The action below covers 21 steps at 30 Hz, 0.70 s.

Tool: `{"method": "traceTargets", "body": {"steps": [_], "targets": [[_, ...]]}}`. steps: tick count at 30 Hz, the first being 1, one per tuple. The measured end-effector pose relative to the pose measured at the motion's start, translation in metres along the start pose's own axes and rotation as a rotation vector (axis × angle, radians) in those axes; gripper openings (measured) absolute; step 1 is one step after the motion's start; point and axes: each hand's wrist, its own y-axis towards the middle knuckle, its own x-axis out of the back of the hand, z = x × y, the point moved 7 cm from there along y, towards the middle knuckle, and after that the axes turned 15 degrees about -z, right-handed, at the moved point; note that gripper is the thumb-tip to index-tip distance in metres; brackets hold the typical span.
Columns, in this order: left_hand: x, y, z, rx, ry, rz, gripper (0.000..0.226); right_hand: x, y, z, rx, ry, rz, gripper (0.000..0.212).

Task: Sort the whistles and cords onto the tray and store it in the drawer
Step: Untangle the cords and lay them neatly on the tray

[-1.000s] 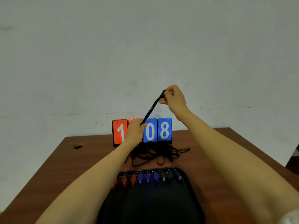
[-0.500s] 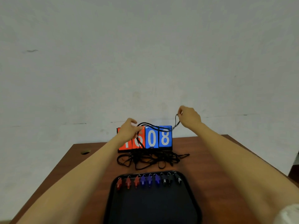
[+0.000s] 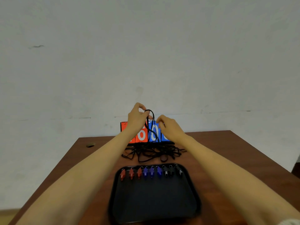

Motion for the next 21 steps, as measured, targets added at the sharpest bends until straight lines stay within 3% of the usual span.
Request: {"method": "traceTargets", "body": {"steps": [2, 4, 7, 9, 11, 14, 16, 18, 21], "targets": [[0.002, -0.001, 0.002, 0.036, 0.011, 0.010, 0.012, -0.002, -0.001, 0.002, -0.122, 0.181, -0.011, 0.030], [0.003, -0.001, 0.006, 0.080, 0.005, 0.008, 0.014, -0.010, -0.005, 0.003, -0.264, 0.343, 0.128, 0.045], [0.005, 0.002, 0.012, 0.126, -0.009, -0.002, 0.014, -0.021, -0.023, 0.007, -0.222, 0.285, 0.377, 0.042], [0.003, 0.001, 0.015, 0.094, 0.048, 0.070, 0.012, -0.021, -0.025, 0.002, -0.183, 0.220, 0.348, 0.032], [0.004, -0.004, 0.019, -0.022, 0.257, 0.205, 0.002, -0.017, -0.013, -0.015, -0.221, 0.155, 0.233, 0.022], [0.007, -0.015, 0.041, -0.138, 0.602, 0.407, 0.016, 0.001, 0.005, -0.045, -0.225, -0.139, 0.093, 0.027], [0.009, -0.023, 0.052, -0.120, 0.674, 0.492, 0.016, 0.009, 0.008, -0.062, -0.193, -0.319, 0.066, 0.028], [0.006, -0.032, 0.058, -0.013, 0.549, 0.569, 0.004, 0.007, 0.007, -0.073, -0.172, -0.416, 0.085, 0.024], [-0.001, -0.033, 0.045, 0.101, 0.146, 0.525, 0.029, -0.005, 0.000, -0.080, -0.190, -0.410, 0.203, 0.026]]}}
